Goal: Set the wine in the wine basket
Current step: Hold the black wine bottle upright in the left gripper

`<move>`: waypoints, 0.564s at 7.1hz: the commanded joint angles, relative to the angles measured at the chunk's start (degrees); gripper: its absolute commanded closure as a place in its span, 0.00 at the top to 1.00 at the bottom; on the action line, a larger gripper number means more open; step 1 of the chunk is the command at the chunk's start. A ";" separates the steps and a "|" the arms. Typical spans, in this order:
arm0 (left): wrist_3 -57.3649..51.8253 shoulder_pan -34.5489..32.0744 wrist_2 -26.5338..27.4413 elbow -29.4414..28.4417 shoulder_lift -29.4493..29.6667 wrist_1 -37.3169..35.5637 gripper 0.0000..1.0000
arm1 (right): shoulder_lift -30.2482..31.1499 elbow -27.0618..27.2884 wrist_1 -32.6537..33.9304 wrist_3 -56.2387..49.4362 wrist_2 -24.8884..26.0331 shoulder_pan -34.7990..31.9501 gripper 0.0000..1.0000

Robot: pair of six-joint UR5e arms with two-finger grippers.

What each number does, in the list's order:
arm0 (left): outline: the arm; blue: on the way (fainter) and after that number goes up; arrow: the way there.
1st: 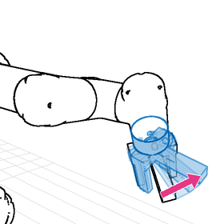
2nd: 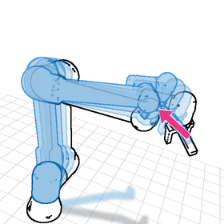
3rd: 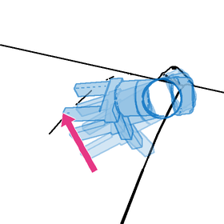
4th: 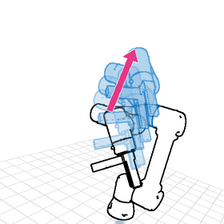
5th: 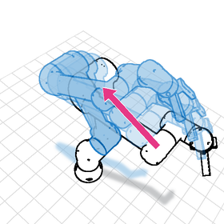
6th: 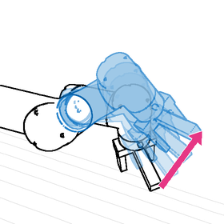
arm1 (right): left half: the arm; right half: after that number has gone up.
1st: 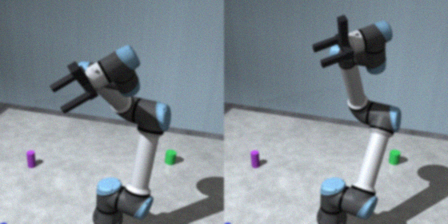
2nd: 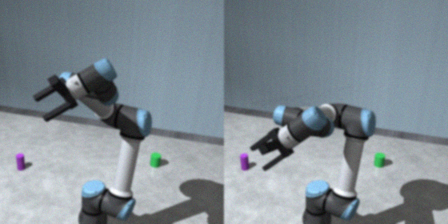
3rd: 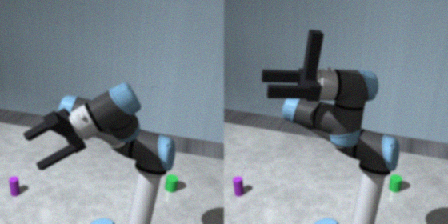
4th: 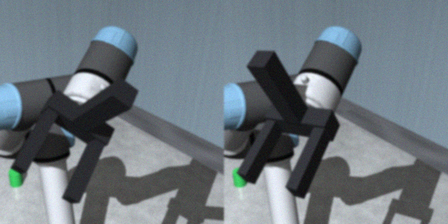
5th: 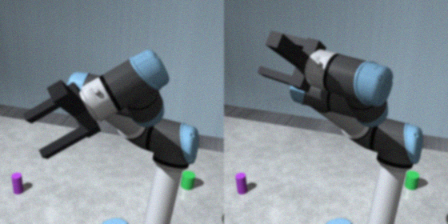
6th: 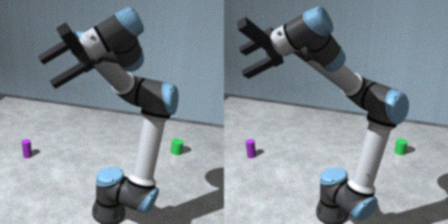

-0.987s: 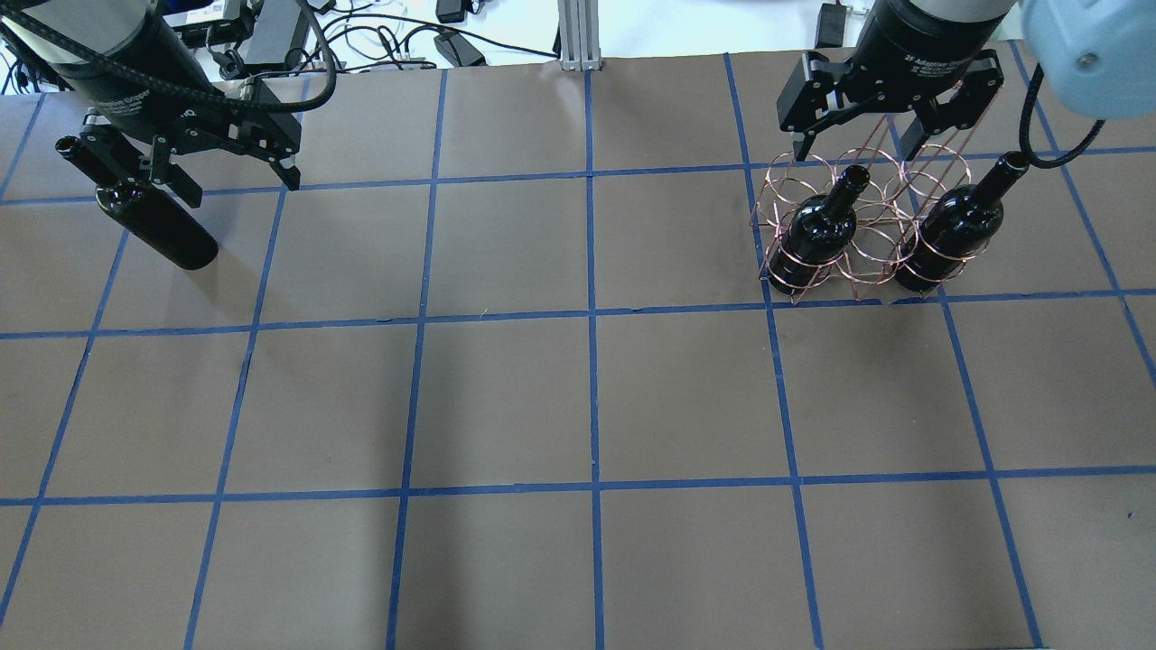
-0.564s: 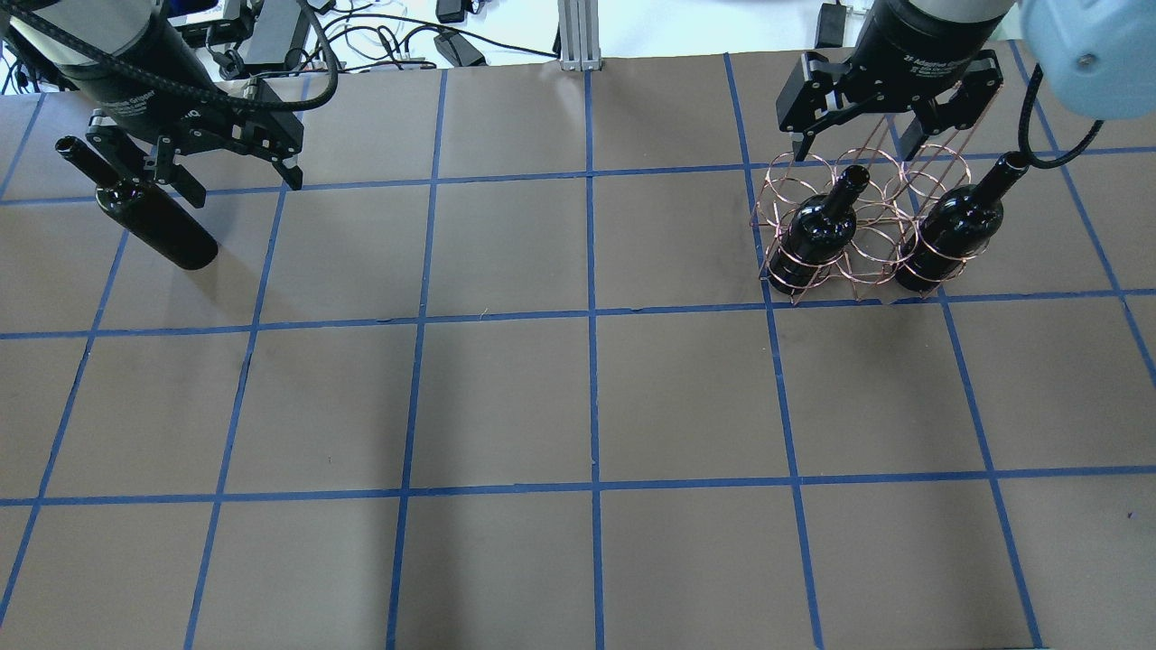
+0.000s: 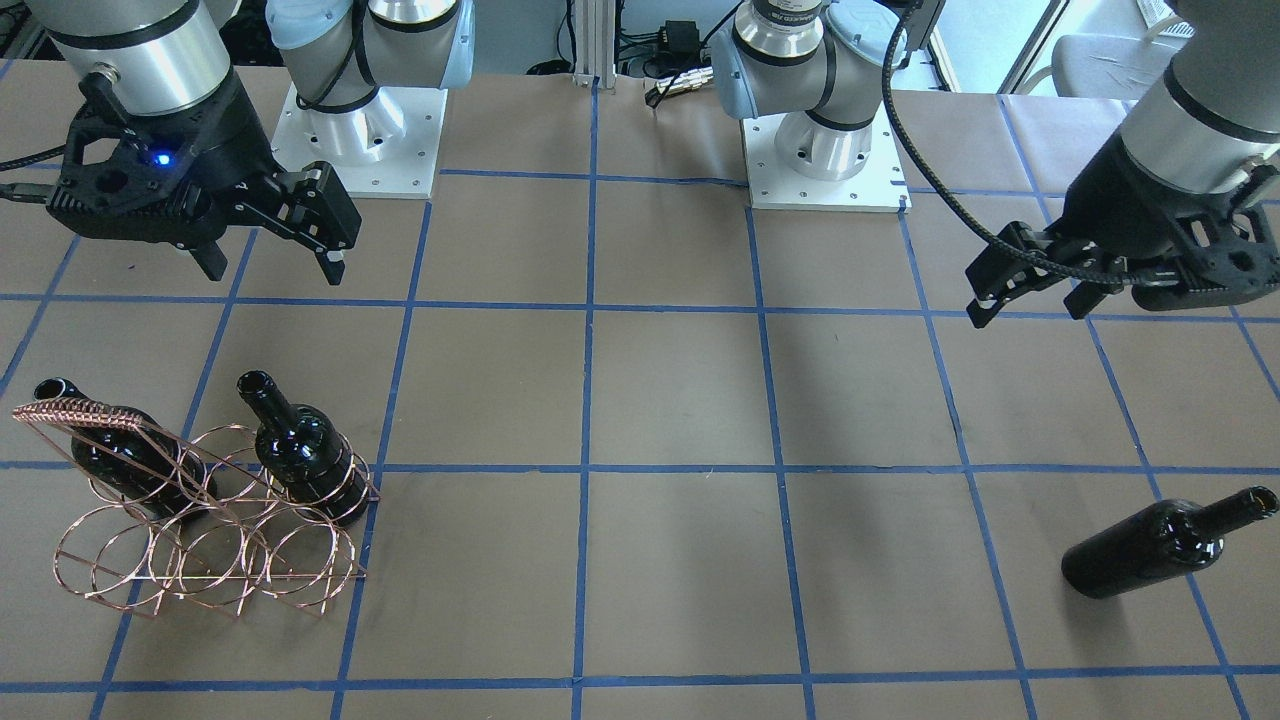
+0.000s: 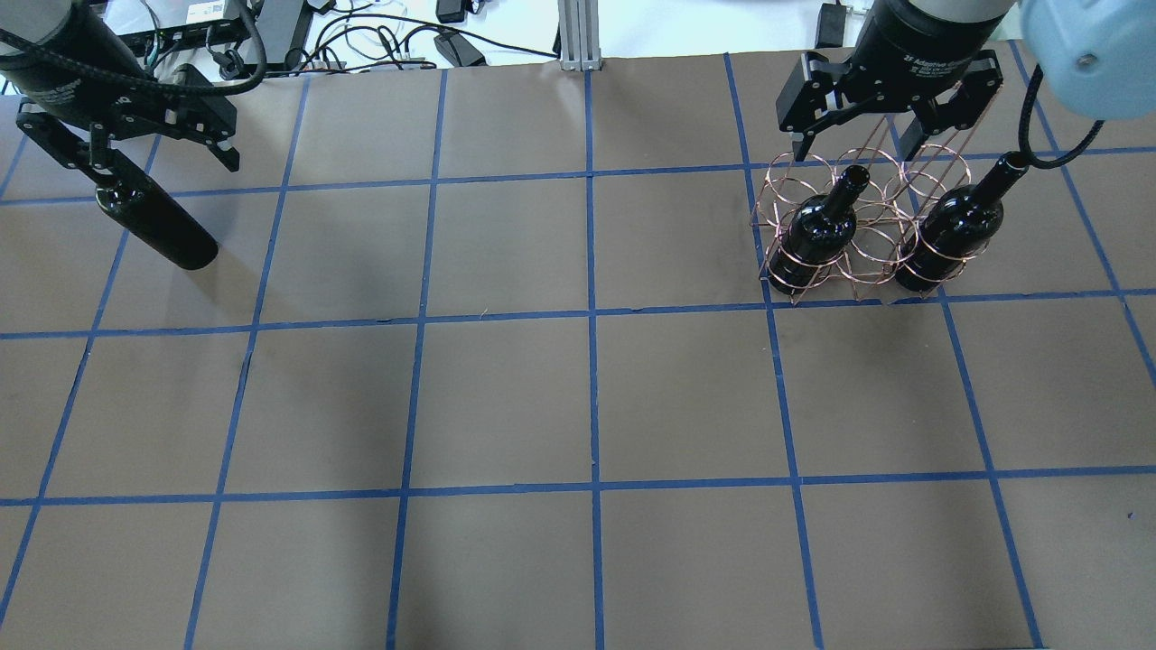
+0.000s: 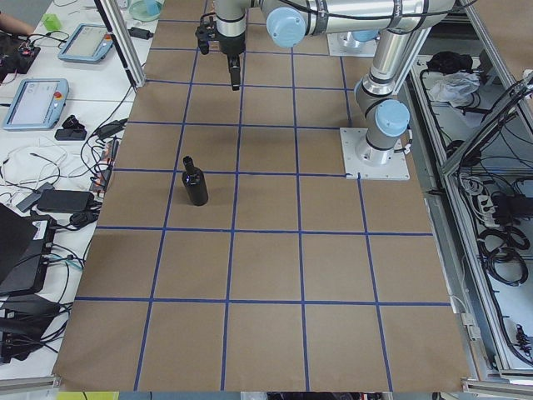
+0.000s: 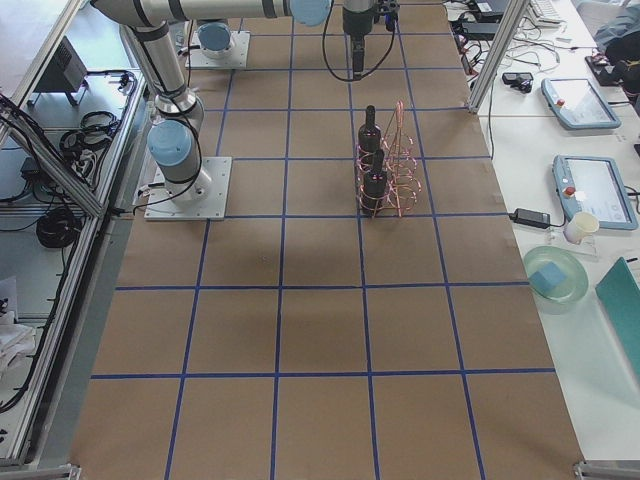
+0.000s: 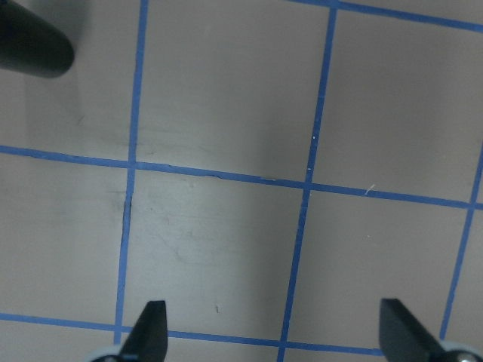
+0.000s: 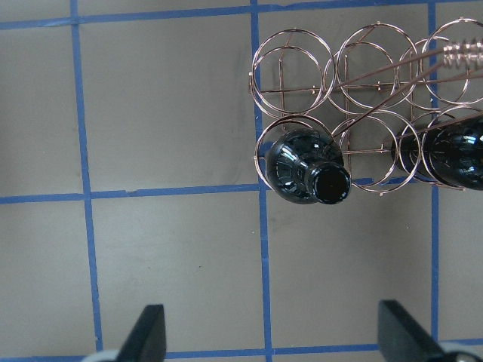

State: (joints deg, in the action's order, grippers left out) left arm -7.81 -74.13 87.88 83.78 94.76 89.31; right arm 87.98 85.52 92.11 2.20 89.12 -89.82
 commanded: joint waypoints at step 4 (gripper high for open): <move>-21.16 12.33 2.99 -8.25 10.16 -6.08 1.00 | 0.00 0.09 0.00 0.09 0.00 -0.09 1.00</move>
State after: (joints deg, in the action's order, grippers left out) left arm -24.71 -63.21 89.86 78.63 102.00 84.11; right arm 87.98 85.56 92.11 2.26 89.12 -89.88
